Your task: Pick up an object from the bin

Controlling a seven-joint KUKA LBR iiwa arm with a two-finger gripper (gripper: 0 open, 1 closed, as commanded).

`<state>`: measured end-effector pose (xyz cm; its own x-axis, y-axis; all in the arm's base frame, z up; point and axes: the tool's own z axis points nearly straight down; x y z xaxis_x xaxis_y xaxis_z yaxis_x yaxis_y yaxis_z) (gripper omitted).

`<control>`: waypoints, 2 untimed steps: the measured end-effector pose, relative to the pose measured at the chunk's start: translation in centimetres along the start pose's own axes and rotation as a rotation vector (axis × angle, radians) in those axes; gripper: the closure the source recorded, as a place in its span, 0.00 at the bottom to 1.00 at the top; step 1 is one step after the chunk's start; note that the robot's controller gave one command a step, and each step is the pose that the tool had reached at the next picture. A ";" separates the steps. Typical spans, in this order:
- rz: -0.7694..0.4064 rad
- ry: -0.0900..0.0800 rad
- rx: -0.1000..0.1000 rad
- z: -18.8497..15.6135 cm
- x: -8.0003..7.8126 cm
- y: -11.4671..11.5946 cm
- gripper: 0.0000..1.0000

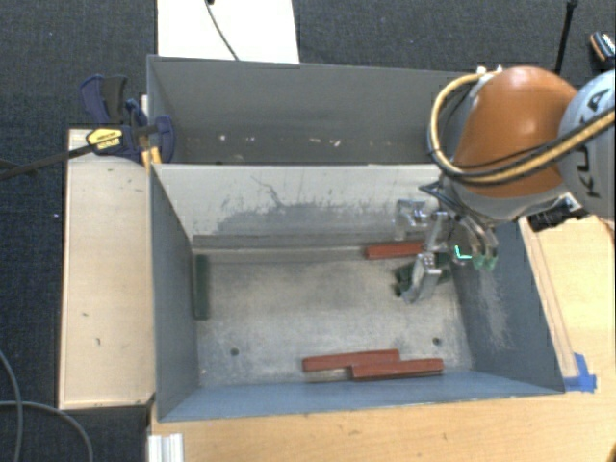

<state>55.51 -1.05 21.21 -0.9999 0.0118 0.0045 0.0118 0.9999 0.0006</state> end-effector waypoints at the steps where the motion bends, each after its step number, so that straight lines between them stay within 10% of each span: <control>1: 0.138 -0.001 0.000 13.3 -3.4 -0.2 0.00; 2: 0.100 -0.003 0.003 14.0 -2.8 -7.0 0.00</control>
Offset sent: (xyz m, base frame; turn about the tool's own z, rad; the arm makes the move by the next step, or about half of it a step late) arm 0.0341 -0.0026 -0.1293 0.1381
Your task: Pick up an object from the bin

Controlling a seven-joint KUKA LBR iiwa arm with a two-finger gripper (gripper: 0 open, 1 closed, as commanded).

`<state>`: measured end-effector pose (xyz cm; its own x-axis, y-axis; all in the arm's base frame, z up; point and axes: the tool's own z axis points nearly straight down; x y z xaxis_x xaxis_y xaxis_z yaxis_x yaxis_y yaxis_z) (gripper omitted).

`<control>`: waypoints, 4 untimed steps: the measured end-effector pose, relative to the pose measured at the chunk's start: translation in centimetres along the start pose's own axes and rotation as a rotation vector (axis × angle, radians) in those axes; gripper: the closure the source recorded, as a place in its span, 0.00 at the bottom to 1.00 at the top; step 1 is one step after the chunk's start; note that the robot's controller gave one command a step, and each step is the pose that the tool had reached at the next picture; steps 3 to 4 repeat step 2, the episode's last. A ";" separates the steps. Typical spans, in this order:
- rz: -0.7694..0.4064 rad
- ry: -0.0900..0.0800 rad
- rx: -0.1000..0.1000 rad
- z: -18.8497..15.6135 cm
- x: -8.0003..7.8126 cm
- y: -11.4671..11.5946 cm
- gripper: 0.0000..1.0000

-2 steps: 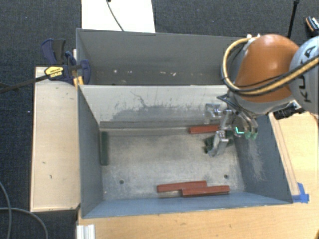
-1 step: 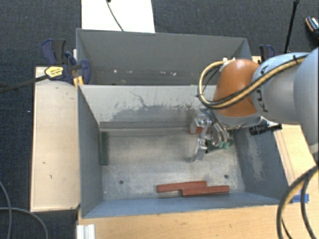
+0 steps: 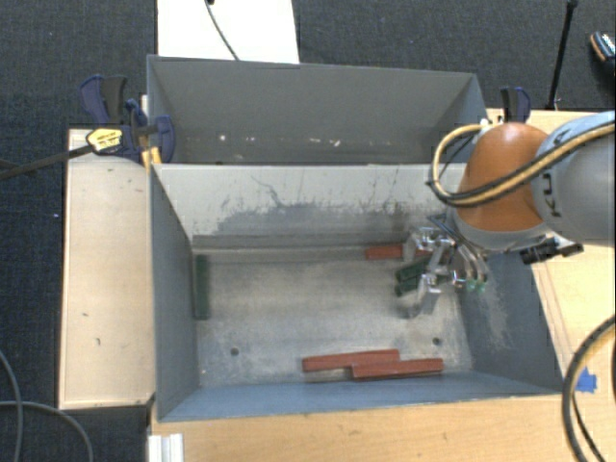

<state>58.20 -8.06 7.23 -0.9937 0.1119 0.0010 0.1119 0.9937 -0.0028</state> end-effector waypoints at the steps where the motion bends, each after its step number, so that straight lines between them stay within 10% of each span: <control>1: -0.007 -0.001 -0.003 -0.1 0.0 0.5 1.00; 2: -0.009 -0.011 -0.003 -14.5 1.8 0.5 1.00; 4: -0.009 -0.011 -0.003 -14.5 1.8 0.5 1.00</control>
Offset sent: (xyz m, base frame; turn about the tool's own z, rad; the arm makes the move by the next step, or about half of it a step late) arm 0.0000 0.0000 0.0000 0.0000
